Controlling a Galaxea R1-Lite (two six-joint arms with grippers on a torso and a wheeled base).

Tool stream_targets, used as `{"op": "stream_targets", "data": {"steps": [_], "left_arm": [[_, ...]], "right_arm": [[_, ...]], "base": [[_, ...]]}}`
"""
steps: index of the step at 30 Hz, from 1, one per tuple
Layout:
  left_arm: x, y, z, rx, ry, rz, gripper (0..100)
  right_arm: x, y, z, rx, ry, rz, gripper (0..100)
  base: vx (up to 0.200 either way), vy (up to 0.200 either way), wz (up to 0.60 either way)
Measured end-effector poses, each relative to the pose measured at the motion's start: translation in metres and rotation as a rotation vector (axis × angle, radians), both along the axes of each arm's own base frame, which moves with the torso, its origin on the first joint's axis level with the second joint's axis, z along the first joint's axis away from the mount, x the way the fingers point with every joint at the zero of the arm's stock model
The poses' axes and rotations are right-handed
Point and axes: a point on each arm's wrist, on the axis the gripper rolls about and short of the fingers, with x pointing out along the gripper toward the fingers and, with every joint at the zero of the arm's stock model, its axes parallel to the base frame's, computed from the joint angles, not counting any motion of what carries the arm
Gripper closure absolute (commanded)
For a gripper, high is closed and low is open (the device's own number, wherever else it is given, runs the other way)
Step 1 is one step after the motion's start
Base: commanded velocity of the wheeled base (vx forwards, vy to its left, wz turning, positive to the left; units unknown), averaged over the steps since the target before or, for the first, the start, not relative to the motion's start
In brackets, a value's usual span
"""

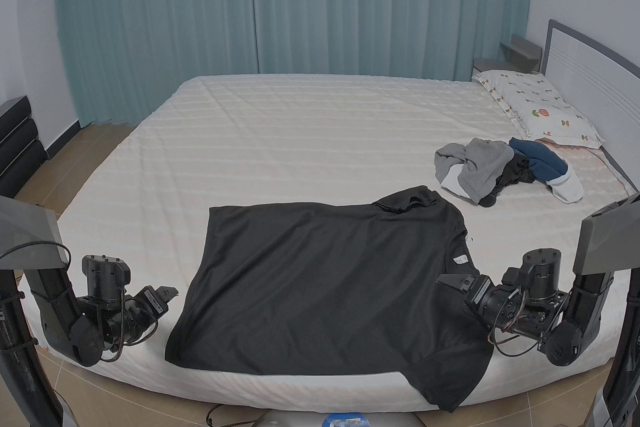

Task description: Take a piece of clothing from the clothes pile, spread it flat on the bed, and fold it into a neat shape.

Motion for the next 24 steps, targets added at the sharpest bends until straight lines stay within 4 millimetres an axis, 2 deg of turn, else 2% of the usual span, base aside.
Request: {"op": "stream_targets", "data": {"steps": [7, 19, 24], "left_arm": [[0.0, -0.003, 0.0, -0.019, 0.0, -0.007, 0], [-0.001, -0.007, -0.003, -0.094, 0.018, -0.029, 0], [-0.001, -0.008, -0.006, -0.11, 0.029, -0.033, 0]], "right_arm": [[0.043, 0.012, 0.004, -0.066, 0.02, -0.033, 0], [0.141, 0.034, 0.04, -0.159, -0.01, -0.072, 0], [0.177, 0.038, 0.044, -0.209, -0.009, -0.09, 0]], "base": [[0.0, 0.0, 0.0], [0.0, 0.0, 0.0], [0.0, 0.0, 0.0]]}}
